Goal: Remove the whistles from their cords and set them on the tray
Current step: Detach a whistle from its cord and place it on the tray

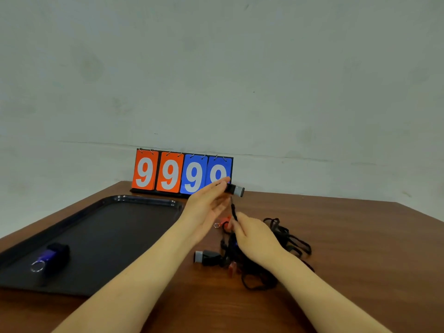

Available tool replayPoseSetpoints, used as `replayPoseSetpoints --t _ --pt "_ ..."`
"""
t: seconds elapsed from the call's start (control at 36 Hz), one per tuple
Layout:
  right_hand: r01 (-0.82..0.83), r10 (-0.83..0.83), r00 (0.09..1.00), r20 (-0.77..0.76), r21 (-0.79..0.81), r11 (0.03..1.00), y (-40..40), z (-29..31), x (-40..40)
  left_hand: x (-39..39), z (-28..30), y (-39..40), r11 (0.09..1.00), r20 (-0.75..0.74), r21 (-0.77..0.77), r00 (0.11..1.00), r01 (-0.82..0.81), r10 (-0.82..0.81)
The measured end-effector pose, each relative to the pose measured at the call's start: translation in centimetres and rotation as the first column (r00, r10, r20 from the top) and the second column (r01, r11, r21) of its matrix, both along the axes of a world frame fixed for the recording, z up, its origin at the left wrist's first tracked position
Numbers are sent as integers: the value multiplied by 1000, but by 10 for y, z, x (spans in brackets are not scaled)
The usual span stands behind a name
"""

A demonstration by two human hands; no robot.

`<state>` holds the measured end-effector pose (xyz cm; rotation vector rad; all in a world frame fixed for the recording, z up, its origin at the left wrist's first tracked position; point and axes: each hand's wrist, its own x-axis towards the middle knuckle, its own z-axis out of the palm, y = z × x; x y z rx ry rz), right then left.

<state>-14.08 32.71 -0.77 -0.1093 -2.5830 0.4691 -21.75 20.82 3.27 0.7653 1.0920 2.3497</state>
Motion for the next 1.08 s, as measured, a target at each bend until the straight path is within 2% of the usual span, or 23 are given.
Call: replayPoseSetpoints --t 0.08,0.17,0.31,0.42,0.56,0.64,0.72,0.81,0.92,0.94,1.0,1.08 --pt "-57 57 998 2 121 991 -5 0 3 -2 -6 0 991 -92 -78 991 -105 98" --pt "-109 114 992 -46 106 988 -10 5 8 -7 -14 0 927 -283 -211 927 -311 247" --pt "-136 96 974 -206 -189 973 -6 14 10 -16 -19 -3 875 -412 -294 877 -384 247" --pt "-227 89 946 -311 -444 867 -4 17 14 -17 -21 -2 866 -491 -318 848 -387 199" --pt "-300 70 928 -365 -624 722 0 23 16 -12 -23 -2 861 -503 -360 852 -358 144" --pt "-283 17 930 -368 -682 675 6 23 14 -8 -19 -3 881 -477 -379 876 -283 75" --pt "-267 -46 923 -383 -720 641 11 26 14 1 -12 -4 940 -330 -339 940 -29 -90" --pt "-276 -23 927 -374 -723 633 14 26 14 8 -6 -4 957 -193 -246 959 157 -207" --pt "-276 28 947 -321 -765 582 9 23 11 8 -6 -3 968 -73 -127 971 215 -226" --pt "-269 23 948 -318 -758 595 7 23 10 7 -6 -2 975 -52 -96 977 202 -208" --pt "-228 17 952 -306 -671 706 4 20 10 6 -7 0 985 -21 -43 985 170 -171" --pt "-162 28 964 -266 -499 851 2 13 7 3 -12 3 995 -34 -41 995 93 -94"
